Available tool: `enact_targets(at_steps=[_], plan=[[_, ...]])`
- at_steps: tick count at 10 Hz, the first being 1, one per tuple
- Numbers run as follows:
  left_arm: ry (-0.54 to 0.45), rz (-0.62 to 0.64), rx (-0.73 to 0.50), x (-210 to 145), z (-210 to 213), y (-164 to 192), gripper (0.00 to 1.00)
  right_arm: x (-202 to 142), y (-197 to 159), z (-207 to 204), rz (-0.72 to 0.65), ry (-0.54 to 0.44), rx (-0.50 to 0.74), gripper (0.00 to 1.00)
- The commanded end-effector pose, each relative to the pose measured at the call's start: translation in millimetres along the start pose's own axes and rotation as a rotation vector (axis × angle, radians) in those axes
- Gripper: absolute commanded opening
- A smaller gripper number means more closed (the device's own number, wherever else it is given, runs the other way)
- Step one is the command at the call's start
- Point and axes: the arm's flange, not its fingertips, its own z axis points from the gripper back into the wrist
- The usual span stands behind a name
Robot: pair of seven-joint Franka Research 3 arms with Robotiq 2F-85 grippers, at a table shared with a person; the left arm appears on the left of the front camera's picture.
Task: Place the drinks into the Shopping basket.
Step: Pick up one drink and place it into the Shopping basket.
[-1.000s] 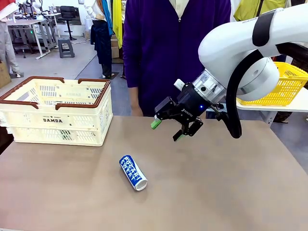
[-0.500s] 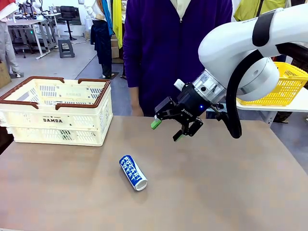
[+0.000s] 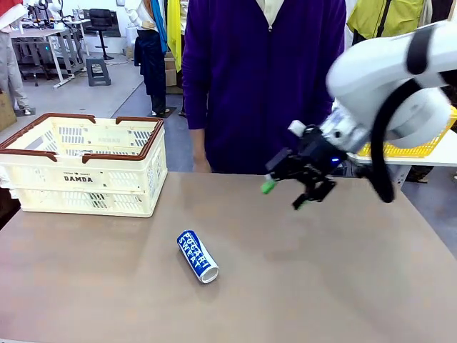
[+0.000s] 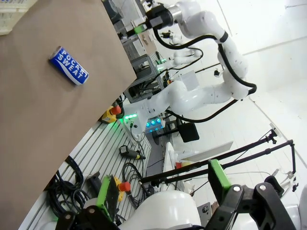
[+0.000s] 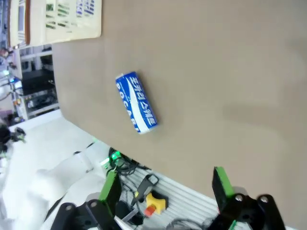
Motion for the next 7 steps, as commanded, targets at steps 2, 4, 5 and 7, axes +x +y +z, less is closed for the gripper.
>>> enact_targets(at_steps=[2,4,5,7], plan=[[-0.009,-0.022,-0.022,0.3,0.1,-2.7,1.00,-31.4,-76.8,97.9,0.025,0.072,0.235,1.00],[-0.009,-0.022,-0.022,0.3,0.1,-2.7,1.00,-49.7,-152.3,165.4,0.086,0.120,0.638,1.00],[-0.009,-0.022,-0.022,0.3,0.1,-2.7,1.00,-61.5,-191.1,190.2,0.110,0.076,0.838,1.00],[-0.009,-0.022,-0.022,0.3,0.1,-2.7,1.00,-79.4,-226.9,201.9,-0.010,-0.281,1.122,1.00]])
